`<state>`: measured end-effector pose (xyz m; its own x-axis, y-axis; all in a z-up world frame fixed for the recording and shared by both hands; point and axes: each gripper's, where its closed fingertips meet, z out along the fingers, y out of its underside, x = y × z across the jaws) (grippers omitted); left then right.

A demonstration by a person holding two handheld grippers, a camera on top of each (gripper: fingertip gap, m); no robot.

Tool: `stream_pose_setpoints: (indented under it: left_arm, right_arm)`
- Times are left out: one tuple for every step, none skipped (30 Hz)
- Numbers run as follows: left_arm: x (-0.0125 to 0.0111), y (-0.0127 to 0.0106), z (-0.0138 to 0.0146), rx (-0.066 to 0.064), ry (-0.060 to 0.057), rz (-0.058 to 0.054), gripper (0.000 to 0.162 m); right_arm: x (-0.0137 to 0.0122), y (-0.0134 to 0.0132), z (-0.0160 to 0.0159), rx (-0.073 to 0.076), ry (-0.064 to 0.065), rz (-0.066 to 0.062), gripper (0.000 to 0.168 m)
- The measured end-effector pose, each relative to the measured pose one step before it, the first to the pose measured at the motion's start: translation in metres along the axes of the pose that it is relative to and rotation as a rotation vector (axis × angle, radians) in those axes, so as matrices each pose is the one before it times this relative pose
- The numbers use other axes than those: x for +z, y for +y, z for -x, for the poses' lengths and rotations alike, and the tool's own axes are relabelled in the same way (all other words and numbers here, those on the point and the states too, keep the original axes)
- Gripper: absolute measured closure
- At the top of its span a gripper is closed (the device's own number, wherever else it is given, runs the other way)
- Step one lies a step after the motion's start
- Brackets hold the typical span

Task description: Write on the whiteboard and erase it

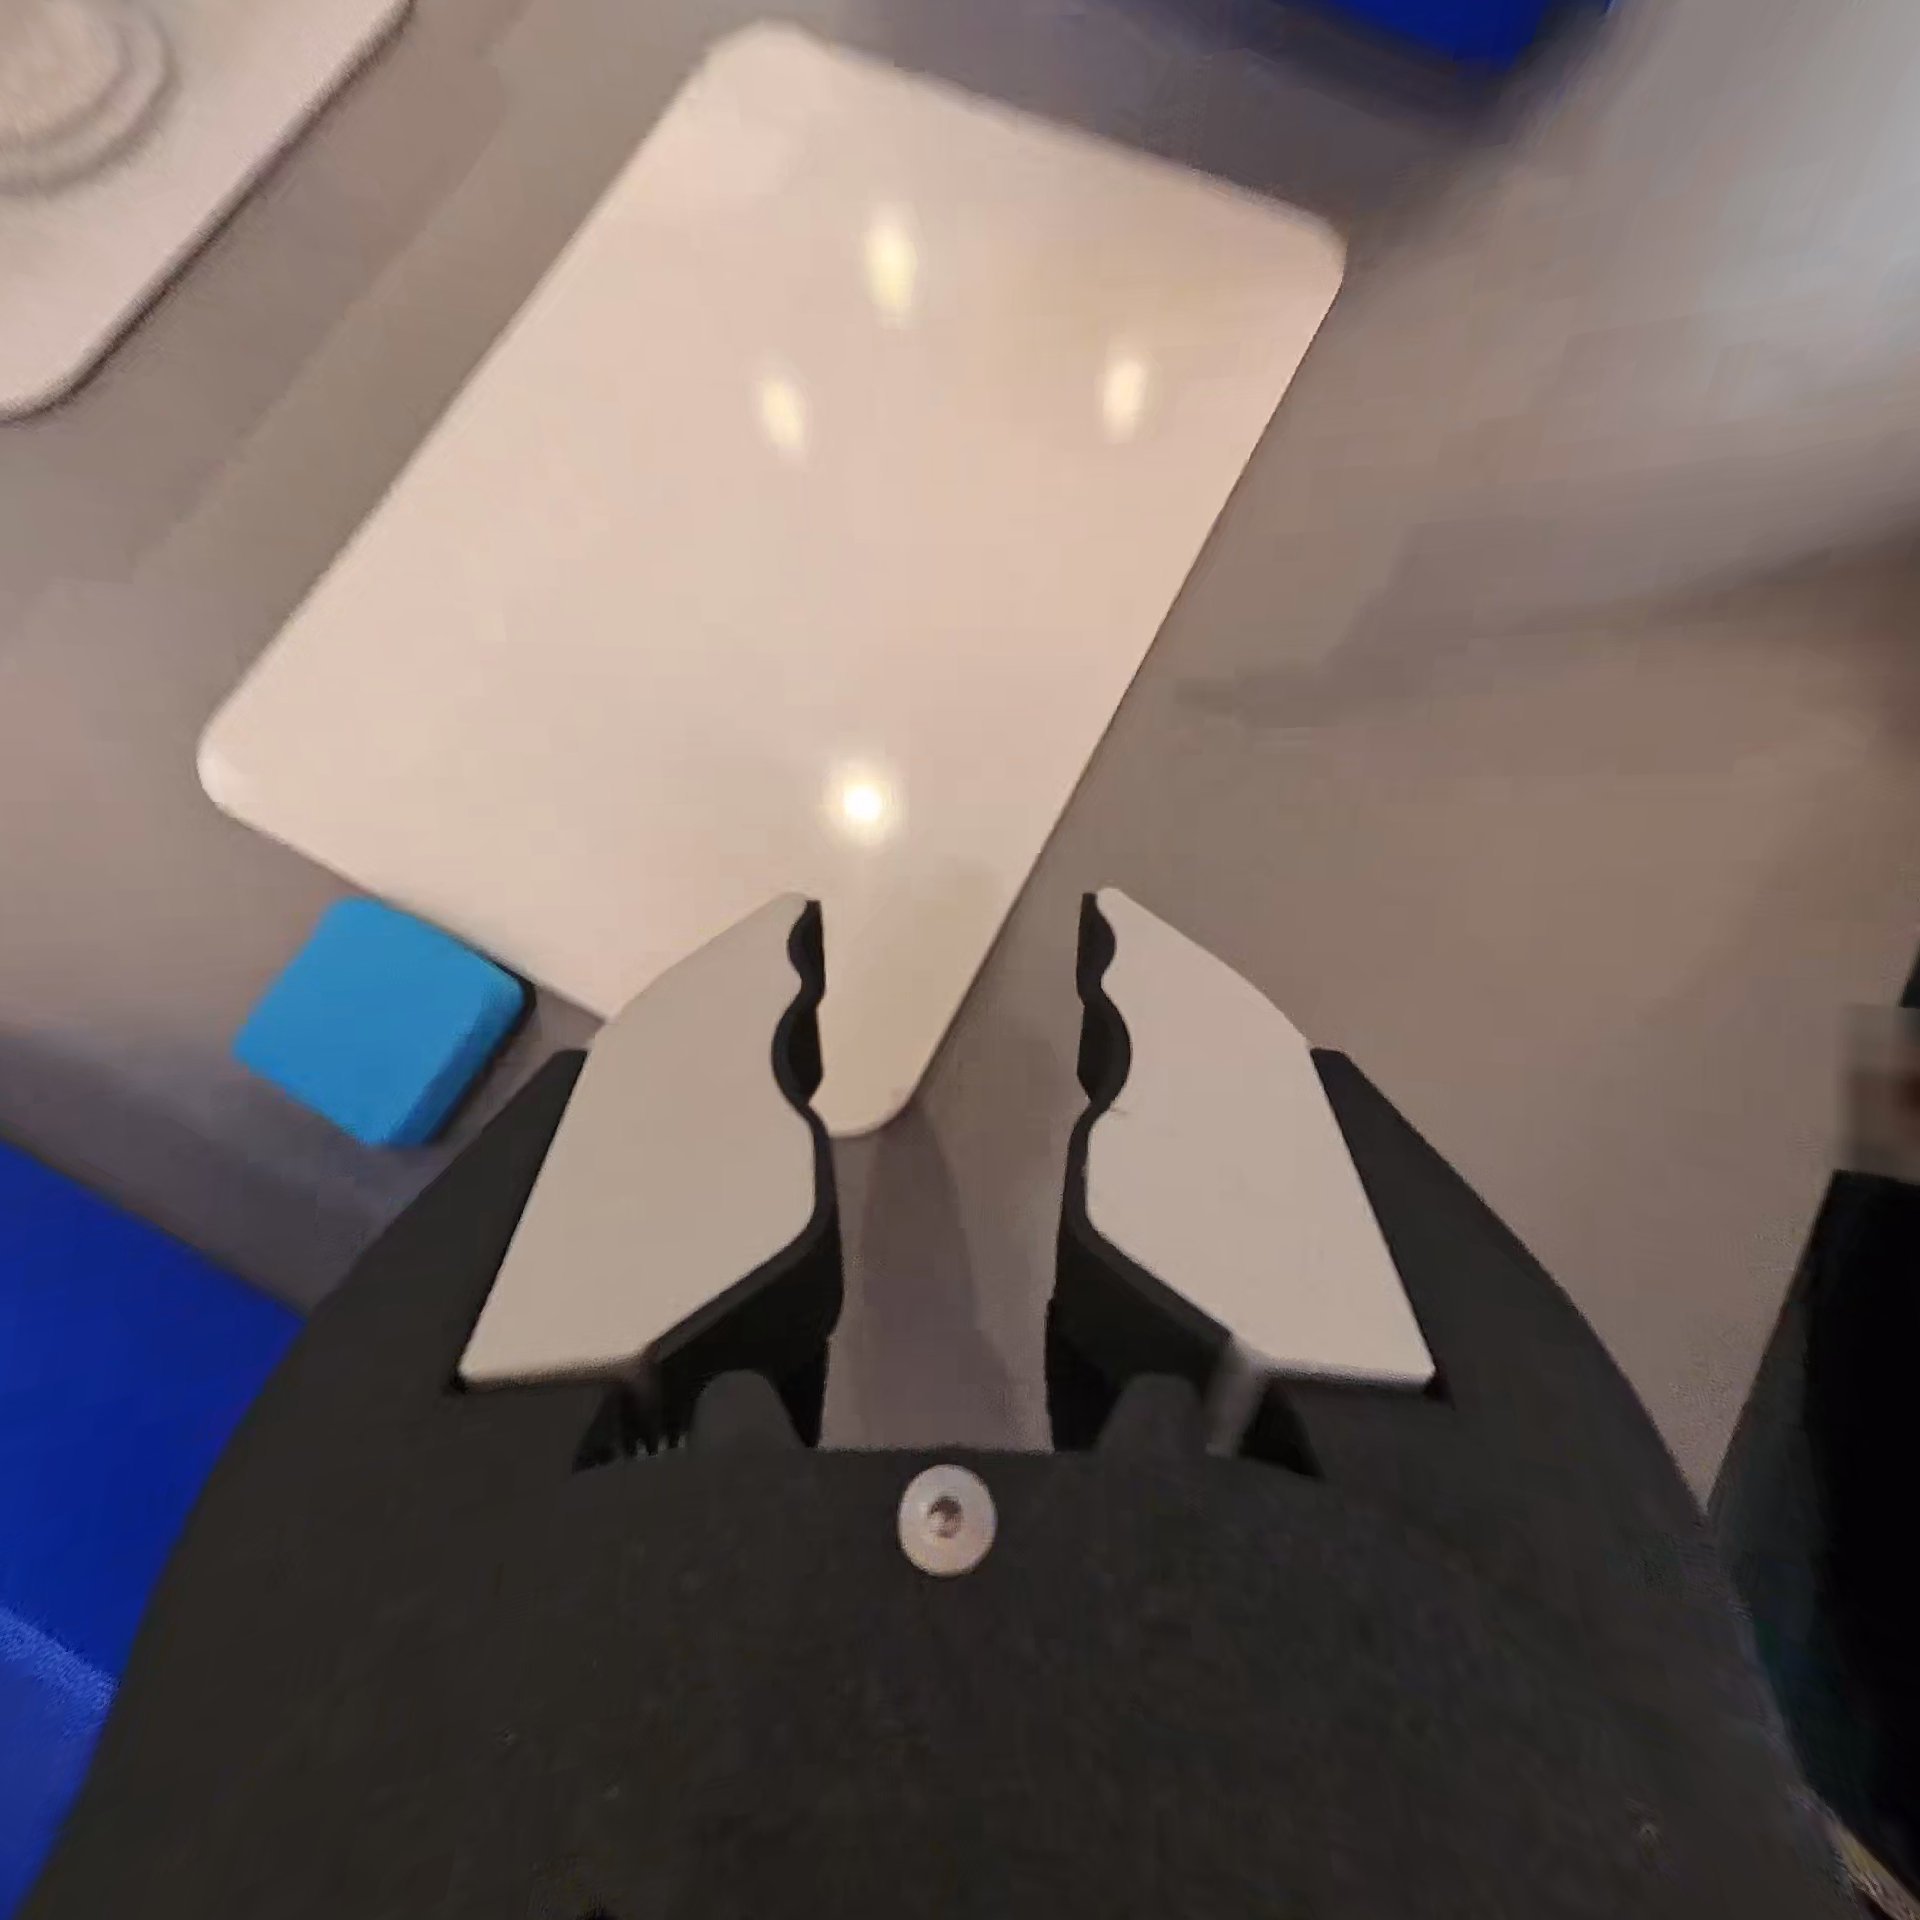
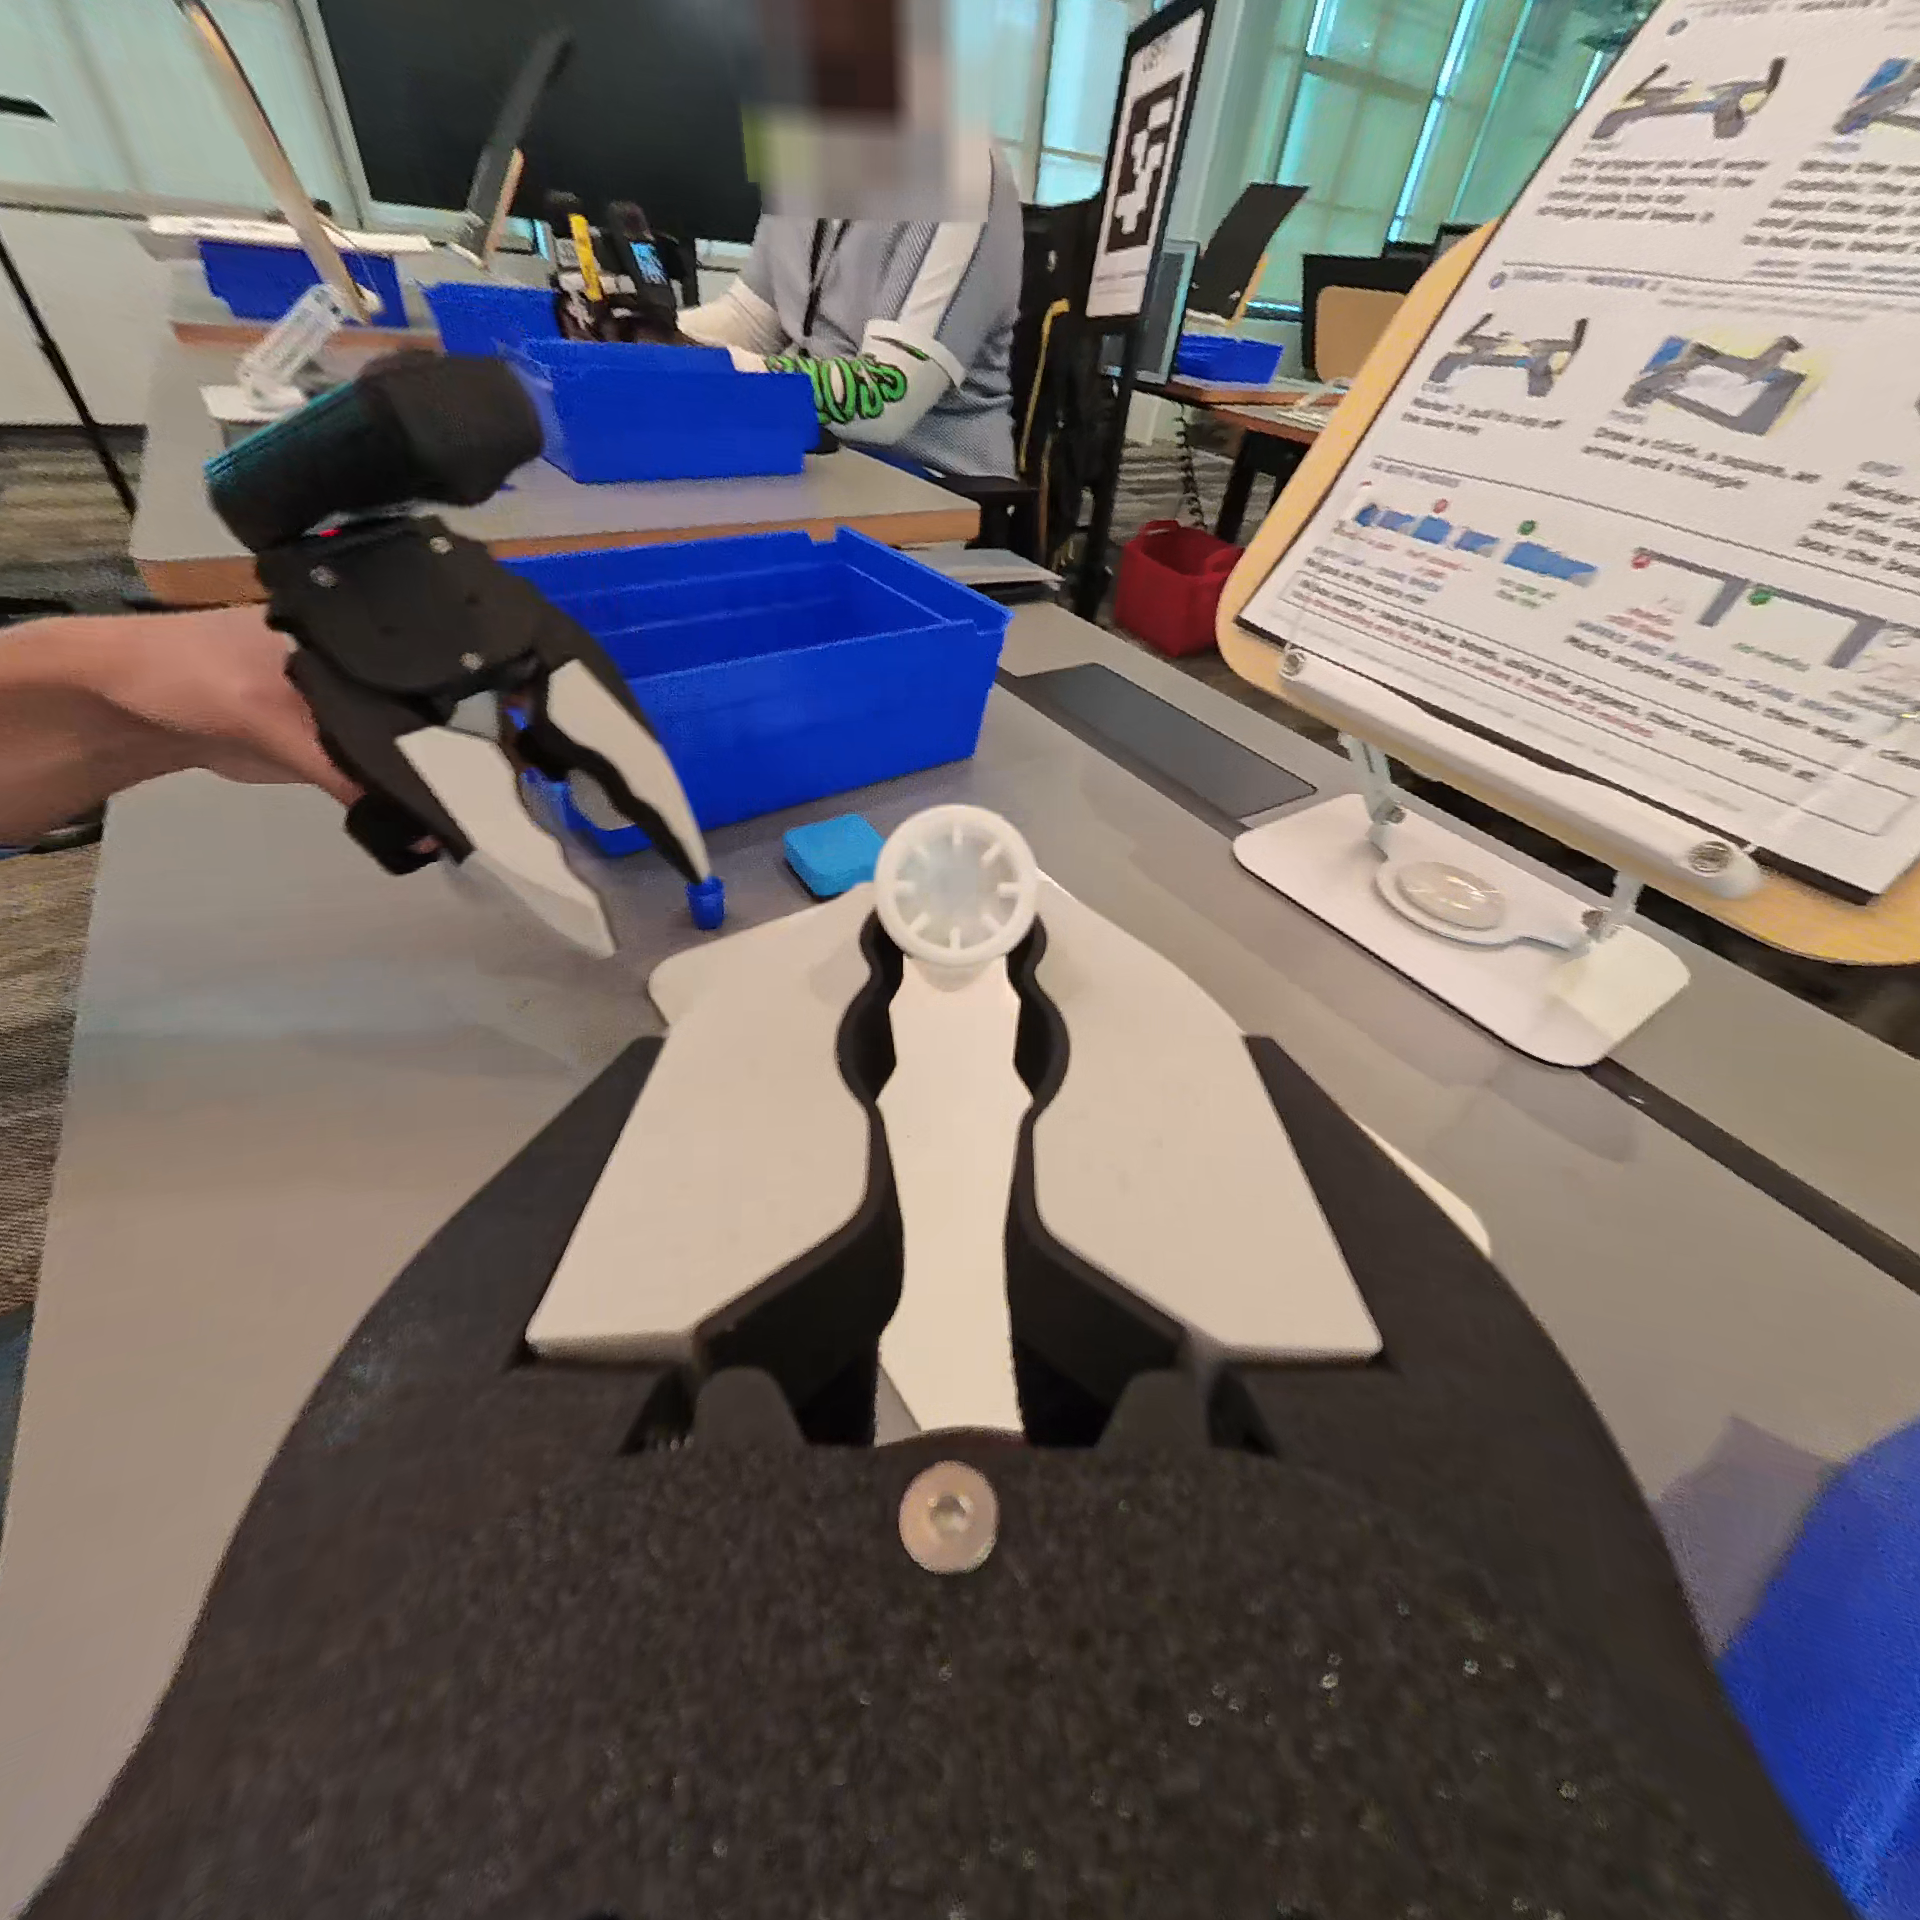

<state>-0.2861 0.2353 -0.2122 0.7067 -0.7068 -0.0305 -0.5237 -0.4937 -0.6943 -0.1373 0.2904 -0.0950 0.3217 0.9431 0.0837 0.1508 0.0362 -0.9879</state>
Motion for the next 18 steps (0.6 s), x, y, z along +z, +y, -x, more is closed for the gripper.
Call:
stream_pose_setpoints:
  left_arm:
    - [0.00204, 0.01058, -0.0006, -0.0126, -0.0099, 0.0284, 0.112]
    - [0.00267, 0.00881, -0.00073, -0.0131, -0.0049, 0.0282, 0.105]
    - [0.00282, 0.00695, 0.00188, -0.0149, -0.0175, 0.0226, 0.101]
    - [0.00315, 0.00623, 0.0036, -0.0198, -0.0187, 0.0239, 0.101]
    - [0.00328, 0.00528, 0.00179, -0.0157, -0.0058, 0.0259, 0.097]
    - [0.00302, 0.00303, 0.00173, -0.014, -0.0054, 0.0143, 0.096]
    - [0.00262, 0.00147, 0.00188, -0.0115, -0.0051, 0.0079, 0.096]
    - [0.00247, 0.00143, 0.0012, -0.0067, -0.0009, 0.0067, 0.096]
    - [0.00228, 0.00204, 0.00313, -0.0088, -0.0105, 0.0127, 0.096]
    - [0.00224, 0.00211, 0.00507, -0.0097, -0.0203, 0.0139, 0.096]
    - [0.00248, 0.00271, 0.00307, -0.0069, -0.0077, 0.0171, 0.094]
    - [0.00228, 0.00201, 0.00338, -0.0088, -0.011, 0.0135, 0.093]
    - [0.00163, 0.00045, 0.00533, -0.011, -0.0242, 0.0038, 0.093]
    - [0.00178, -0.00006, 0.00139, -0.0037, -0.0016, 0.0004, 0.092]
    - [0.00201, 0.0003, -0.00095, -0.0034, 0.0112, 0.0045, 0.093]
    - [0.00241, 0.00109, 0.00198, -0.0031, -0.0079, 0.0123, 0.093]
    - [0.00268, 0.00125, 0.00212, 0.0075, -0.0126, 0.0137, 0.093]
    - [0.00204, 0.00024, 0.00093, 0.0078, -0.0065, 0.0058, 0.092]
  right_arm:
    - [-0.00169, 0.00001, -0.00246, -0.0029, 0.0102, 0.0043, 0.149]
    - [-0.0015, -0.00099, -0.00178, 0.0045, 0.0032, -0.0069, 0.149]
    - [-0.00116, -0.00061, -0.00115, 0.0106, -0.0039, -0.0071, 0.149]
    - [-0.00076, 0.0004, -0.00119, 0.0107, -0.0046, -0.0023, 0.149]
    - [-0.00084, 0.00077, -0.00155, 0.0053, 0.0001, -0.0021, 0.149]
    - [-0.00075, 0.00078, -0.00138, 0.0022, 0.0004, -0.0025, 0.149]
    - [-0.0007, 0.0011, -0.00115, 0.0034, -0.0016, 0.0002, 0.149]
    - [-0.00051, 0.00114, -0.00116, 0.0042, -0.0002, 0.0025, 0.149]
    - [-0.00054, 0.00066, -0.00118, 0.0026, 0.0011, 0.0012, 0.149]
    - [-0.00065, 0.00033, -0.00071, 0.0014, -0.0005, -0.0007, 0.149]
    - [-0.00043, 0.00034, -0.0006, 0.0013, -0.0015, 0.0004, 0.149]
    - [-0.00038, 0.00062, -0.00061, 0.0006, -0.0005, 0.002, 0.149]
    - [-0.00027, 0.00041, -0.00065, -0.0002, 0.0003, 0.0012, 0.149]
    - [-0.00022, 0.0005, -0.00047, 0.0005, -0.0014, 0.0012, 0.149]
    - [-0.00004, 0.00066, -0.00045, 0.0017, -0.0011, 0.0018, 0.149]
    - [-0.00004, 0.00057, -0.00039, 0.0019, -0.0009, 0.0003, 0.149]
    - [0.00021, 0.0006, 0.00003, 0.0028, -0.0039, 0.0, 0.149]
    - [0.0004, 0.00106, 0.00019, 0.0026, -0.0049, 0.0032, 0.149]
